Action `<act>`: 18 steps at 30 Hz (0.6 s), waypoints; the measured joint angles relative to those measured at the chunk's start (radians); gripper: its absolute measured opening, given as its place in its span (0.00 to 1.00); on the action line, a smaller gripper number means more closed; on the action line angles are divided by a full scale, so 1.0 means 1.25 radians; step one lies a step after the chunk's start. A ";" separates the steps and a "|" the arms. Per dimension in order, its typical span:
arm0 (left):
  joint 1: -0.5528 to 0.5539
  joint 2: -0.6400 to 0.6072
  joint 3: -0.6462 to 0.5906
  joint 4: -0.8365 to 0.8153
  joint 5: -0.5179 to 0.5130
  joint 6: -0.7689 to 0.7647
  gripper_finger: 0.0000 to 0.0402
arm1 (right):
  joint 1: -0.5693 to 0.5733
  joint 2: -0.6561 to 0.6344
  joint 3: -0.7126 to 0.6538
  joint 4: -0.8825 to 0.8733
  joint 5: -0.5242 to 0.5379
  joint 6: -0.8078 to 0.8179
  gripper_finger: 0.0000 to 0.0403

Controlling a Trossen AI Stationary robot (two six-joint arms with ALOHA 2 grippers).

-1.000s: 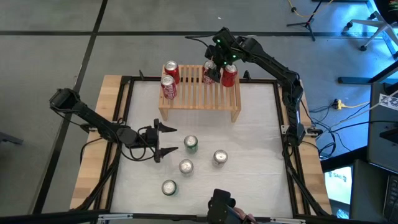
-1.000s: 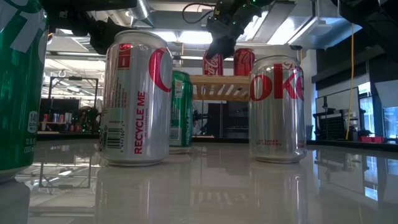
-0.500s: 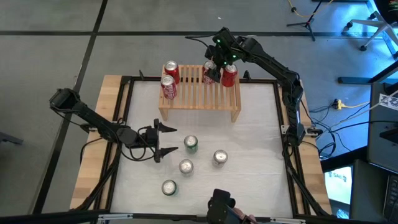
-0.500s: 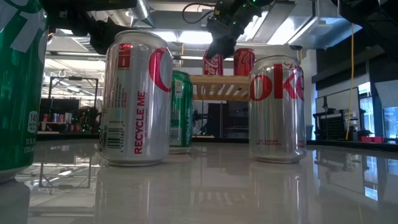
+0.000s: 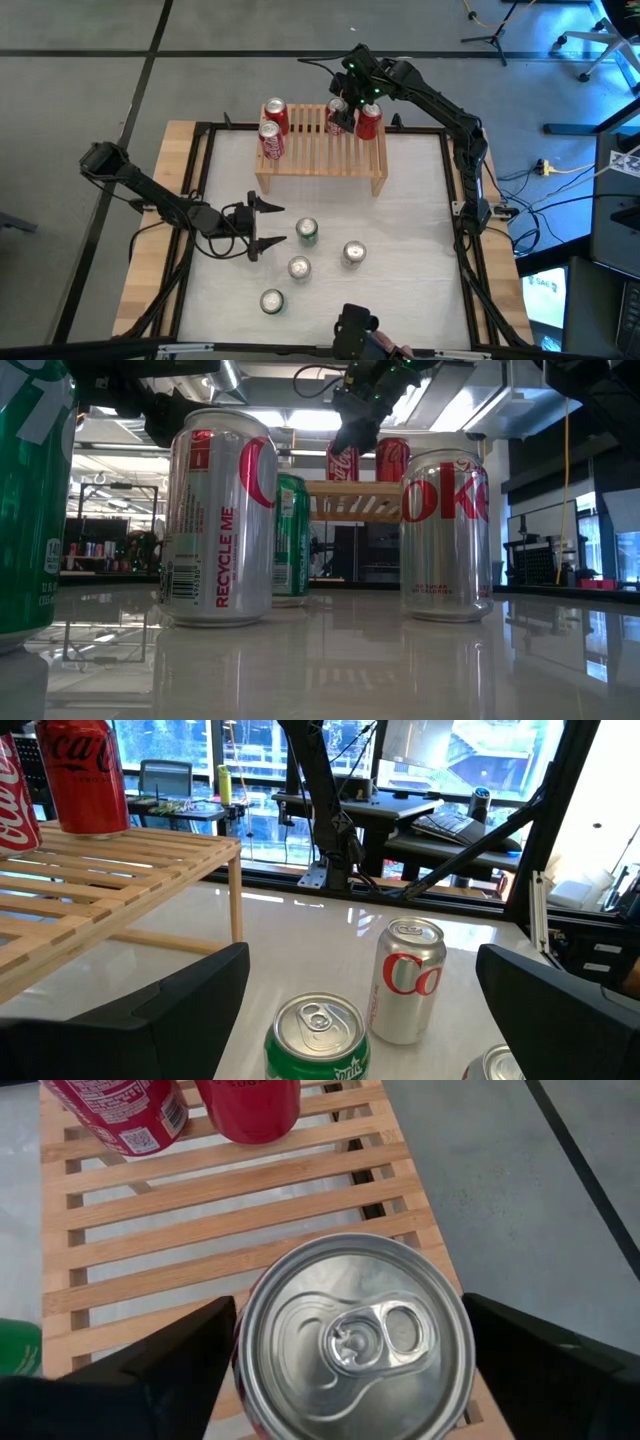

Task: Place canned beverage on shelf
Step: Put the red white soda can on the shelf

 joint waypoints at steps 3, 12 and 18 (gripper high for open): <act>0.000 0.000 0.000 0.000 0.000 0.000 0.95 | 0.000 0.000 0.000 0.000 0.000 0.000 0.98; 0.000 0.000 0.000 0.000 0.000 0.000 0.95 | 0.000 0.000 0.000 0.000 0.000 0.000 0.93; 0.000 0.000 0.000 0.000 0.000 0.000 0.95 | 0.001 -0.012 0.000 0.010 0.000 -0.001 0.93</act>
